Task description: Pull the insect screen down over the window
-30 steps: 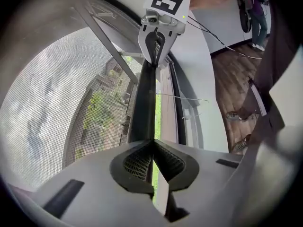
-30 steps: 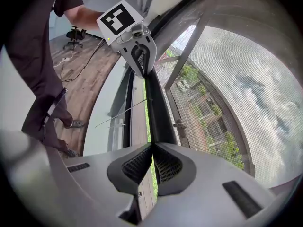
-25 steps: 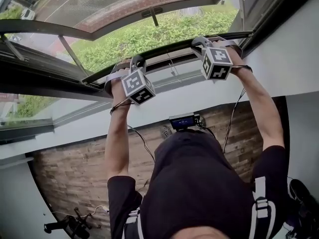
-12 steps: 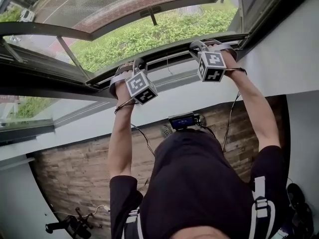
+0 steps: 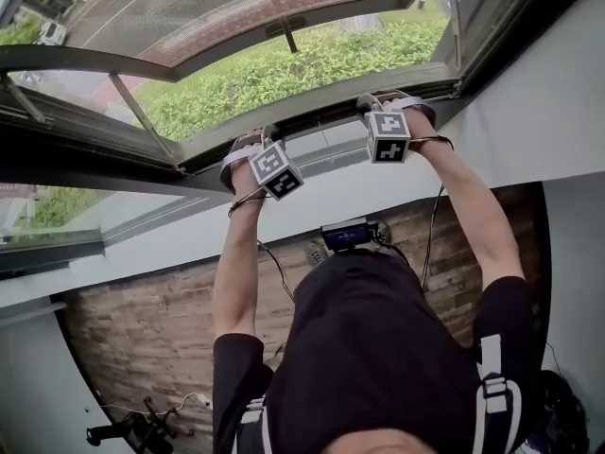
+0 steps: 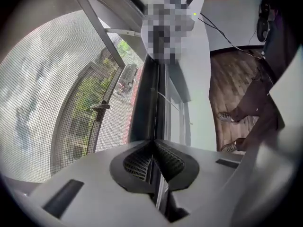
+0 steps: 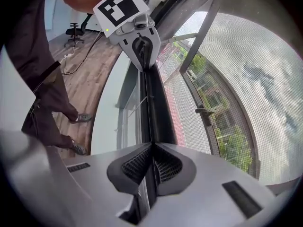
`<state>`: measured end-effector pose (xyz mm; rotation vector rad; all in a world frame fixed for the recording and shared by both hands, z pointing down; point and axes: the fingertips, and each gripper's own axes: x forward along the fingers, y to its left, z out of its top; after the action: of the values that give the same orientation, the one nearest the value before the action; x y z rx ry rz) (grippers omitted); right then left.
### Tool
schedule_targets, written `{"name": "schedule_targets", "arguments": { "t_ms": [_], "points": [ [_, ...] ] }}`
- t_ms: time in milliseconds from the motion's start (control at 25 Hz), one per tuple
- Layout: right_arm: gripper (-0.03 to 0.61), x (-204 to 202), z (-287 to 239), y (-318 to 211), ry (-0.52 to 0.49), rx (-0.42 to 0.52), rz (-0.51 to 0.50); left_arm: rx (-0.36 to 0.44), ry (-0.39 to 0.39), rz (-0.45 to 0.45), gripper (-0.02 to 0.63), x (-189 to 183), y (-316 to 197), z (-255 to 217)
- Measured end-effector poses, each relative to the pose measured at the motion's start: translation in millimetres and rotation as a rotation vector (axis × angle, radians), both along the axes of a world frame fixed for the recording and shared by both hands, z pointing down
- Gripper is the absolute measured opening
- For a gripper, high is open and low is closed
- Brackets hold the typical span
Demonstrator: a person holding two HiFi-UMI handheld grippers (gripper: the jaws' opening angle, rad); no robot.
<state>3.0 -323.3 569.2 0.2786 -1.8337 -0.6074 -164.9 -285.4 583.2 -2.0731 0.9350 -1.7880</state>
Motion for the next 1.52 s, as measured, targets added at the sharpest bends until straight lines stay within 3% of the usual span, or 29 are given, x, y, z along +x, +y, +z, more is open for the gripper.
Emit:
{"name": "schedule_targets", "arguments": {
  "t_ms": [480, 800, 1040, 1240, 1520],
  "points": [
    [0.021, -4, 42, -3, 0.038, -0.025, -0.002, -0.057, 0.005, -0.026, 0.023, -1, 0, 42],
    [0.021, -4, 42, -3, 0.027, 0.004, 0.011, -0.037, 0.017, -0.013, 0.023, 0, 1, 41],
    [0.021, -4, 48, -8, 0.036, 0.049, 0.024, 0.021, 0.046, -0.028, 0.023, 0, -3, 46],
    [0.021, -5, 47, -7, 0.038, 0.043, -0.002, -0.015, 0.055, -0.019, 0.023, 1, -1, 46],
    [0.023, -4, 44, -8, 0.069, 0.143, -0.017, 0.067, 0.04, -0.012, 0.025, 1, -4, 41]
  ]
}}
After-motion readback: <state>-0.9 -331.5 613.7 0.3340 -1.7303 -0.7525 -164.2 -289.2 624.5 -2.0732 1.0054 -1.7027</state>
